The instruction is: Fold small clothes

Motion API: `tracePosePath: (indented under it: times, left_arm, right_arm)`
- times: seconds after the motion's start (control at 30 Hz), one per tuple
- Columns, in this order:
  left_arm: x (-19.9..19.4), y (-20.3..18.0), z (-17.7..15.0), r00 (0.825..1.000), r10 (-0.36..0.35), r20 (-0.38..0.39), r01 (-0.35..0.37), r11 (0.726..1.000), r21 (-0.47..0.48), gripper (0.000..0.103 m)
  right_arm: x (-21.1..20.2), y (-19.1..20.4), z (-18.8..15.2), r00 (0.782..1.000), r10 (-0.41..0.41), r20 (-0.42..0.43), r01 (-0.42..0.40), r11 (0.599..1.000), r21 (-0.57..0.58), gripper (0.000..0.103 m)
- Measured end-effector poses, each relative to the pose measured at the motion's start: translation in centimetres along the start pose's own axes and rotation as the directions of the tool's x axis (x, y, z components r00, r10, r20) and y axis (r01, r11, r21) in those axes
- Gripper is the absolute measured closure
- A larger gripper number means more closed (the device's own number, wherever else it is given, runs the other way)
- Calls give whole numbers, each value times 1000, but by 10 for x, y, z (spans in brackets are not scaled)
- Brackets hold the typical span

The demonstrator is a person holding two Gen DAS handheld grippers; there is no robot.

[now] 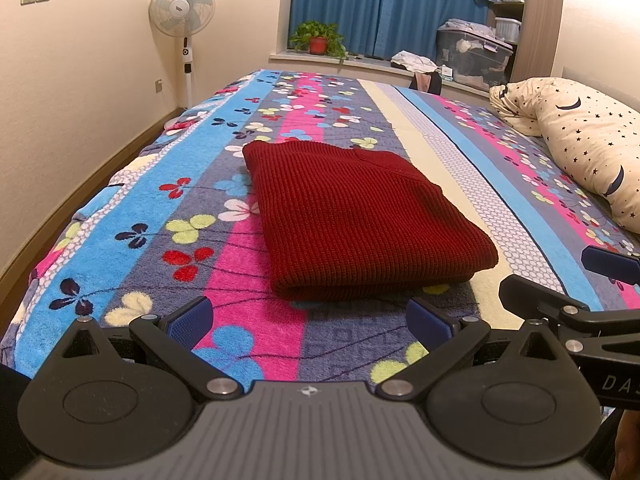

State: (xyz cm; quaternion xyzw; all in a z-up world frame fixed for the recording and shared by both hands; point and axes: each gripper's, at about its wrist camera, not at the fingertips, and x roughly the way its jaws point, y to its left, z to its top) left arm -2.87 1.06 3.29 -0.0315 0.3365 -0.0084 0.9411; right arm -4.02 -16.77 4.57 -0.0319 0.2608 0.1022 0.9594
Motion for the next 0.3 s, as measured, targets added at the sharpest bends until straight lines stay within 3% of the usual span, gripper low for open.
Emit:
tracePosePath:
  times: [0.3]
  left_arm:
    - [0,1,0,1000,-4,3,4,1000,5,0]
  right_arm:
    - [0,0,0,1000,0,0,0,1000,0,1]
